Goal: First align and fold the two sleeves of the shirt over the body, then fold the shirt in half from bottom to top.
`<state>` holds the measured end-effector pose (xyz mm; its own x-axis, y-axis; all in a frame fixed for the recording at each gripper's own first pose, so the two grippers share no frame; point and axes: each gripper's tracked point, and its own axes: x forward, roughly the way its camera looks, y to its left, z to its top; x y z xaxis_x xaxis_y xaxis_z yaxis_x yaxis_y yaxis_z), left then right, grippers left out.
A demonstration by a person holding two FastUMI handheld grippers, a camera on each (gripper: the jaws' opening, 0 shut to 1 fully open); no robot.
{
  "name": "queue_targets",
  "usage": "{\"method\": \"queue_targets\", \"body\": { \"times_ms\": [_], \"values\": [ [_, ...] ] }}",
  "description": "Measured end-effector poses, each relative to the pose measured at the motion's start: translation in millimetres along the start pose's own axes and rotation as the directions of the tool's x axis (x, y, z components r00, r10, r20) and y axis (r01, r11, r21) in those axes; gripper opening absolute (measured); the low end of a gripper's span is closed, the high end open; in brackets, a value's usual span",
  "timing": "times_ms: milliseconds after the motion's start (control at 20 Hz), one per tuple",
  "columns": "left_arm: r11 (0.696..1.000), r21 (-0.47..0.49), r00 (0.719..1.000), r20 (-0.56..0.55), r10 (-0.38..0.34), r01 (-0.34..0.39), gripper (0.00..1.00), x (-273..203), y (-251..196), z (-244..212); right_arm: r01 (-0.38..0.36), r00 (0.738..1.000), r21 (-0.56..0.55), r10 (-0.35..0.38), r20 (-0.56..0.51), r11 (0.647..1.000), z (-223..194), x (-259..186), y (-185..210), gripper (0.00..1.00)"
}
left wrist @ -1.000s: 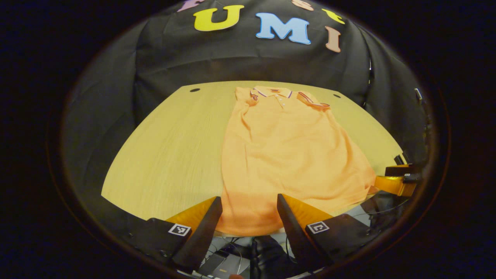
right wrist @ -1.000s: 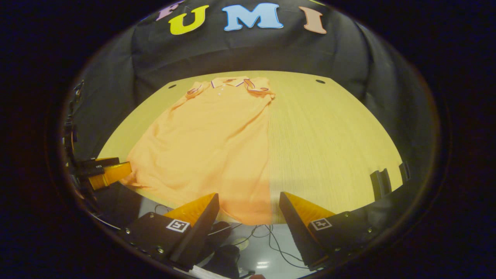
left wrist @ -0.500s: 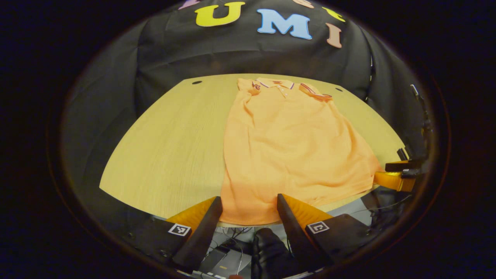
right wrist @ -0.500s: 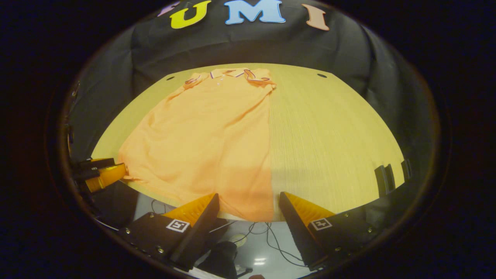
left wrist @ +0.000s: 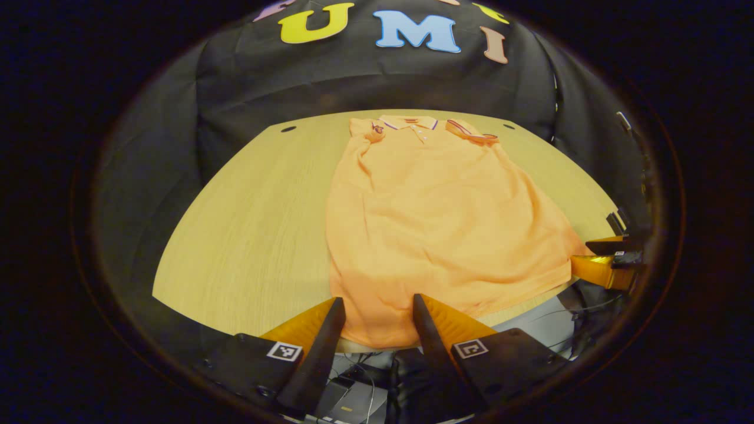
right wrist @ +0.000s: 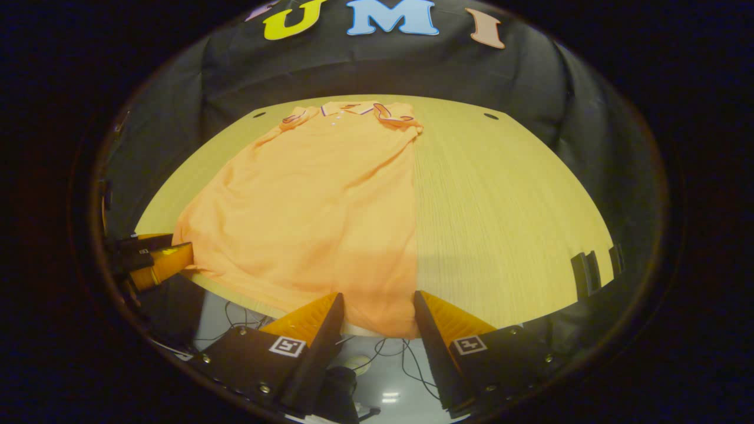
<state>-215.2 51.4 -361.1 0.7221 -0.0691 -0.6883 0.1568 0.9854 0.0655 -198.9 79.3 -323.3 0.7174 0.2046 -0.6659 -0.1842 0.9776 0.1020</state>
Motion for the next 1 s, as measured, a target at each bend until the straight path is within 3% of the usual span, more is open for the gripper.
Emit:
{"method": "queue_targets", "body": {
  "times_ms": [100,150,200,350,400,500,550,600,1000],
  "values": [
    [1.0,0.022,1.0,0.001,-0.008,0.008,0.62,2.3,-5.8,2.0,-0.003,1.0,-0.003,0.003,0.001,1.0,0.0,1.5,1.4,0.75],
    [0.999,0.036,1.0,0.001,-0.014,0.013,0.49,2.8,-9.1,2.5,0.005,1.0,0.025,-0.006,0.01,1.0,2.9,0.7,-0.5,0.69],
    [0.999,0.052,1.0,-0.001,-0.015,0.015,0.43,3.9,-11.9,2.5,0.007,1.0,0.042,-0.008,0.007,0.999,2.2,1.5,-0.6,0.41],
    [0.995,0.099,1.0,0.007,-0.011,0.011,0.21,4.0,-16.0,2.2,0.008,1.0,0.042,-0.008,0.016,0.999,2.2,3.0,0.1,0.41],
    [0.993,0.116,1.0,0.008,-0.016,0.015,0.21,3.6,-17.4,2.4,0.009,1.0,0.057,-0.01,0.018,0.998,3.0,3.1,0.3,0.12],
    [0.995,0.096,1.0,0.014,0.006,-0.007,0.07,0.5,-15.4,3.1,-0.004,1.0,0.059,0.003,0.017,0.998,5.8,2.3,0.4,0.12],
    [0.996,0.089,1.0,0.012,0.01,-0.011,0.07,1.4,-14.6,4.0,-0.009,1.0,0.07,0.007,0.023,0.998,3.5,3.9,2.0,0.12],
    [0.997,0.08,1.0,0.012,0.013,-0.014,0.07,0.2,-14.6,4.3,-0.015,1.0,0.069,0.013,0.019,0.998,4.0,3.6,1.4,0.05],
    [0.999,0.003,0.997,0.066,0.035,-0.036,0.07,-17.7,-17.4,39.9,-0.059,0.997,0.128,0.051,0.063,0.99,23.8,-18.2,-6.5,0.05]
  ]
}}
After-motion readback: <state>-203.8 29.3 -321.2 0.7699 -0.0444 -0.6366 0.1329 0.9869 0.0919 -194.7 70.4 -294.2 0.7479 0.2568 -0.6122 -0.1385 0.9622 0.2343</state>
